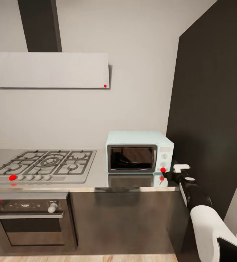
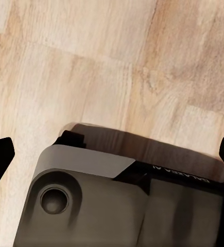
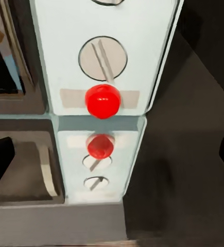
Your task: In the kitchen, take the popcorn bag from the countertop, put it into the microwave, and heat it until the popcorn is cooked so the cooked popcorn ends up inside the bag.
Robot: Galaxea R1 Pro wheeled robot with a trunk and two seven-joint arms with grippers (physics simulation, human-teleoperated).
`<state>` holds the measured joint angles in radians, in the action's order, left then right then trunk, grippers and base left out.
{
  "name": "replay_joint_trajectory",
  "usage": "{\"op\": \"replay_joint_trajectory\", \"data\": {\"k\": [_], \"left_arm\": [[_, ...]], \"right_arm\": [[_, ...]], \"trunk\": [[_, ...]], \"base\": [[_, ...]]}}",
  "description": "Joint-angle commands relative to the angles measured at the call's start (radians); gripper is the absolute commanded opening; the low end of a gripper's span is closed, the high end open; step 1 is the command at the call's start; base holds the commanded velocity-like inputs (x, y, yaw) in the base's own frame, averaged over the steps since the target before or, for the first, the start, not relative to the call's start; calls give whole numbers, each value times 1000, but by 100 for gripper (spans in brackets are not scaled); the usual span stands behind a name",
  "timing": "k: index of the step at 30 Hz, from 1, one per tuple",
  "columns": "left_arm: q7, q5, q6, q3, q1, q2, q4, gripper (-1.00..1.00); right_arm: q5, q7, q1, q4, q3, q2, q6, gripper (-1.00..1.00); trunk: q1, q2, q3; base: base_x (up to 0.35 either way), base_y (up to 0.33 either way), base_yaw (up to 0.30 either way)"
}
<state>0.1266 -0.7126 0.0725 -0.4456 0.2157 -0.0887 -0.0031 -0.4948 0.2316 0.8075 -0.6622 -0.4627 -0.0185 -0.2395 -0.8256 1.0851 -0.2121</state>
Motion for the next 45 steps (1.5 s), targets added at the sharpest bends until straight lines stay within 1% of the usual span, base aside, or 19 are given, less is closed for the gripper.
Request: {"op": "replay_joint_trajectory", "data": {"k": [1,4,9,13,14,27,34,42,45], "left_arm": [[4,-7,2,-8,1,0,0,100],[4,-7,3,-8,1,0,0,100],[4,-7,2,-8,1,0,0,100],[4,-7,1,-8,1,0,0,100],[4,-7,1,-8,1,0,0,100],[4,-8,1,-8,1,0,0,100],[4,-8,1,-8,1,1,0,100],[4,-8,1,-8,1,1,0,100],[4,-8,1,-8,1,1,0,100]], "right_arm": [[-21,15,1,-2,-5,1,-3,100],[-29,16,1,-2,-6,6,-3,100],[-26,7,1,-2,-7,6,-4,100],[-22,6,1,-2,-7,12,-5,100],[-21,6,1,-2,-7,13,-6,-100],[-21,6,1,-2,-8,14,-7,-100],[-19,5,1,-1,-10,15,-6,-100],[-22,2,1,72,-14,8,-2,-100],[-23,2,1,86,-14,6,19,-100]], "trunk": [[0,1,-1],[0,1,-1],[0,1,-1],[0,1,-1],[0,1,-1],[0,1,-1],[0,1,-1],[0,1,-1],[0,1,-1]], "base": [[0,0,0],[0,0,0],[0,0,0],[0,0,0],[0,0,0],[4,0,0],[214,0,0],[46,0,0],[0,0,0]]}}
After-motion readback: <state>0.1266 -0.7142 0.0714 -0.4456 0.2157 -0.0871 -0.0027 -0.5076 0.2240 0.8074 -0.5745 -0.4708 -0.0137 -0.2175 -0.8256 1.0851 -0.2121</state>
